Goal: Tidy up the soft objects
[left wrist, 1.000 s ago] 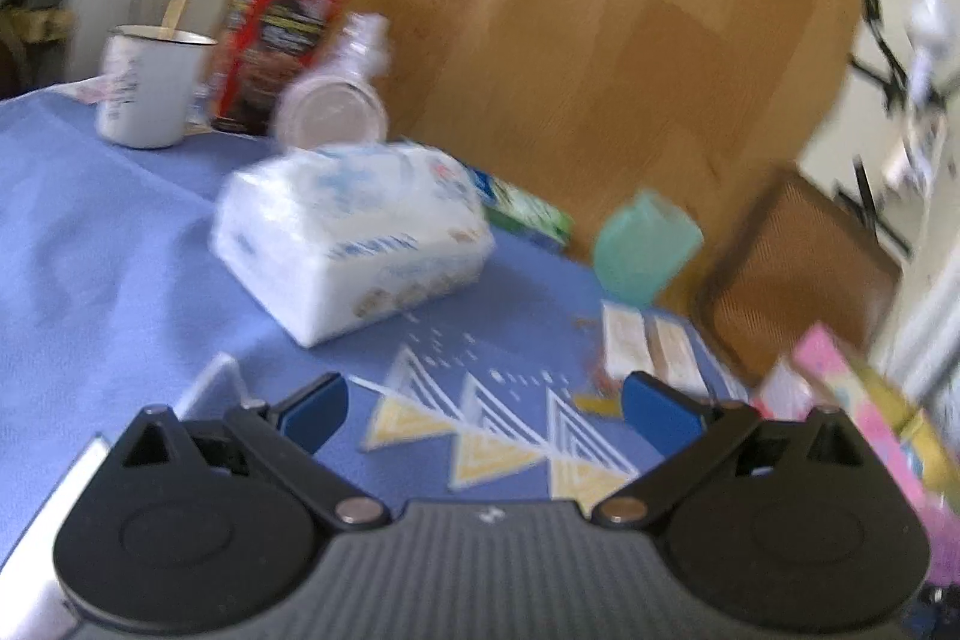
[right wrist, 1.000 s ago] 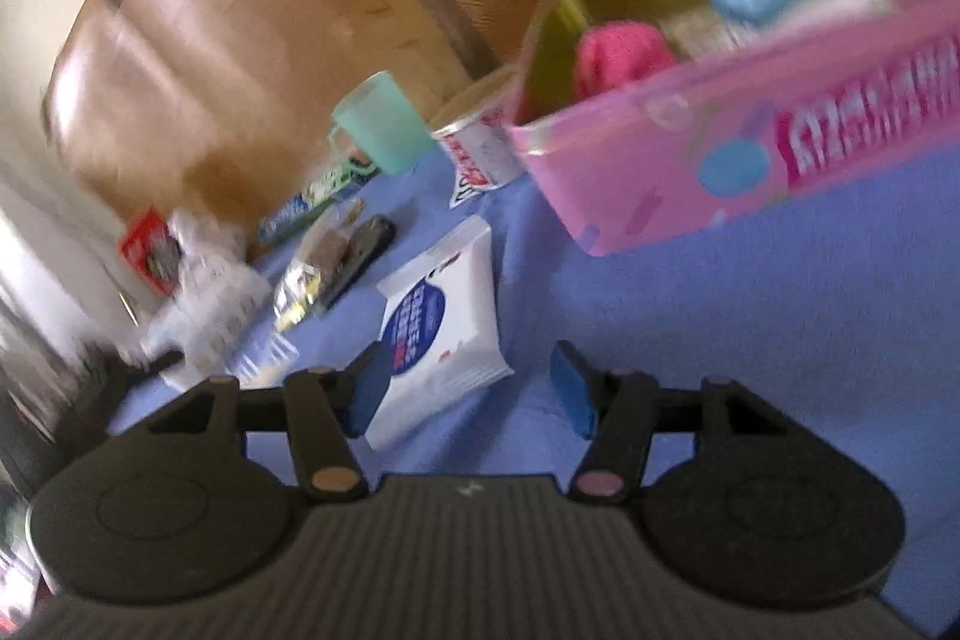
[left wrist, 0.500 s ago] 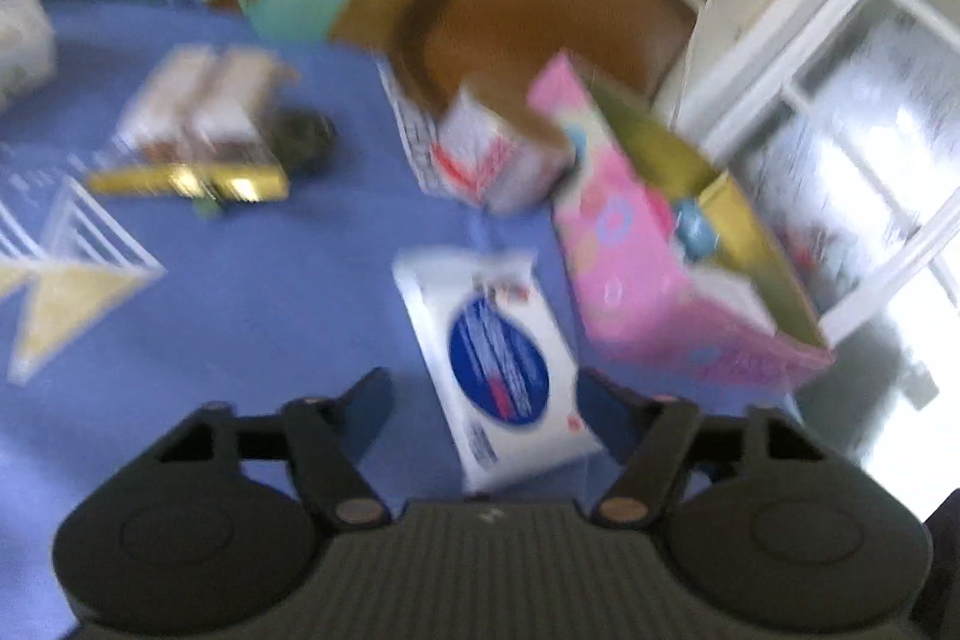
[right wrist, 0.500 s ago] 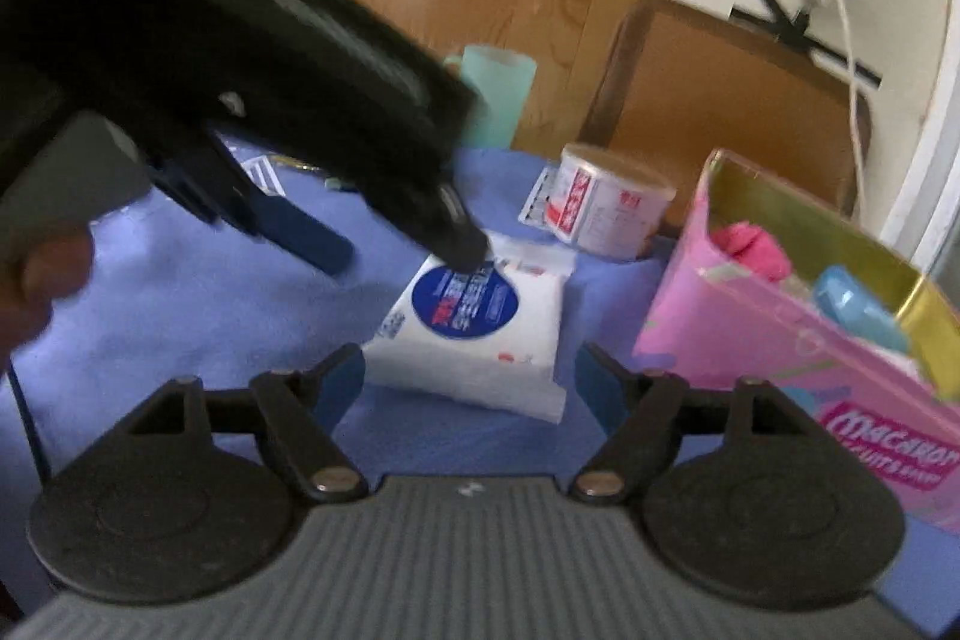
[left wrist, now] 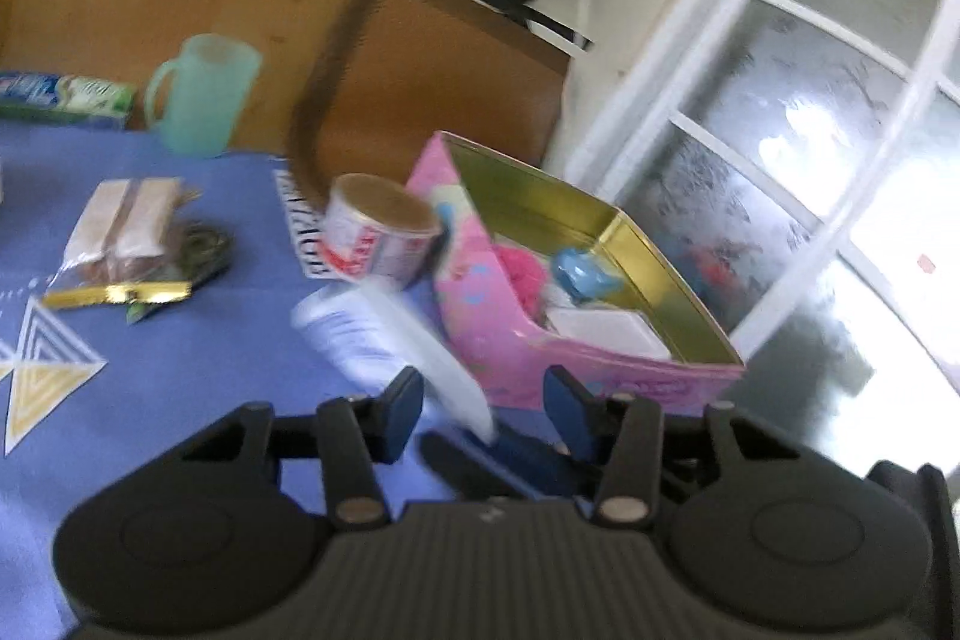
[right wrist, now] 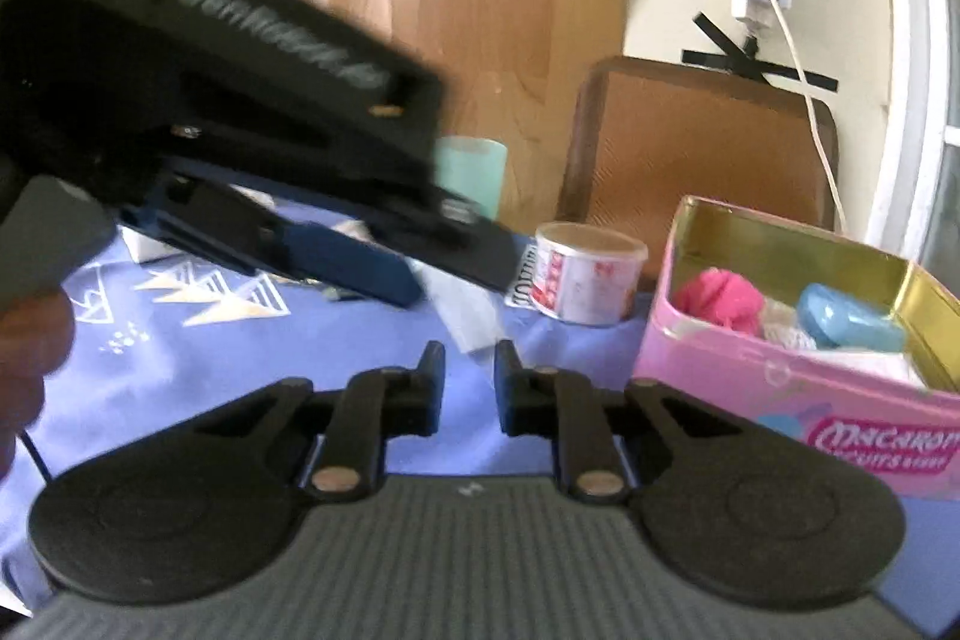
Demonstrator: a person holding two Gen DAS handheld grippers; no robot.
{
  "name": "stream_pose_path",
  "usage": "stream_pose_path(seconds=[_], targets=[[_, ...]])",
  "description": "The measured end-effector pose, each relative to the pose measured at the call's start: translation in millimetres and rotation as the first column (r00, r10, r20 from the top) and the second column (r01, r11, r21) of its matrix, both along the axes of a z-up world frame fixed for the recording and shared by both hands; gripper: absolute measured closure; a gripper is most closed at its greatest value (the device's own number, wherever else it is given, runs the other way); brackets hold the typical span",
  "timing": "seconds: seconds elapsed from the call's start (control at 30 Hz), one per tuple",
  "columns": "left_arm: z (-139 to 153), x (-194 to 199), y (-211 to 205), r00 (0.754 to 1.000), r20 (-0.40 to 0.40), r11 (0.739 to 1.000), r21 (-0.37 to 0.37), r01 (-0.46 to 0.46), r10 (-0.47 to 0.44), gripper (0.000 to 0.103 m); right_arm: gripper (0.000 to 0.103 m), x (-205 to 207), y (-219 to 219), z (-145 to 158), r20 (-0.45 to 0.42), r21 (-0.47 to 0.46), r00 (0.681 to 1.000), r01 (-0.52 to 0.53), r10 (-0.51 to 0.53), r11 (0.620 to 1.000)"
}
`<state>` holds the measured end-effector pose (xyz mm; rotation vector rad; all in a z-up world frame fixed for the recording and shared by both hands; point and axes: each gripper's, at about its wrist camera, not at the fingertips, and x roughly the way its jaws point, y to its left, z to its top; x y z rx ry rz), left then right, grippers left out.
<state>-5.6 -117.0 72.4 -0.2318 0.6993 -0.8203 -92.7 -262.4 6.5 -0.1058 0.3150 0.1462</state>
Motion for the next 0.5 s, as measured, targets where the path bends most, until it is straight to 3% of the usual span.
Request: stream_pose_path(seconds=[0.07,0.2,0.27,0.37,0.5], targets=[[-2,-6,-6,1.000,0.017,0.999,0.039,0.020,-0.020,0.058,0.082,-3,2,0,-0.009,-0.031,0.999,-0.031,0.031,0.999],[-11,-7,13,0.999,-0.038,1.000,0.031,0.002,-0.001,0.056,0.076,-3,0,-10,-0.072,-0.078,0.996,-0.064,0.058,0.995],[-13,-3,30,0.997,-0.049,0.998,0.028,-0.058,0.059,0.054,0.064,-3,-11,-13,-0.095,-0.050,0.994,-0.055,0.050,0.997],[-19,18,55,0.980,-0.115,0.986,-0.002,-0.165,0.164,0.050,0.060,4,-18,-14,-0.123,0.009,0.992,-0.026,0.027,1.000],[-33,42,64,0.957,-0.204,0.978,0.003,-0.211,0.207,0.049,0.050,16,-20,-10,-0.137,0.074,0.990,-0.017,0.027,0.997]])
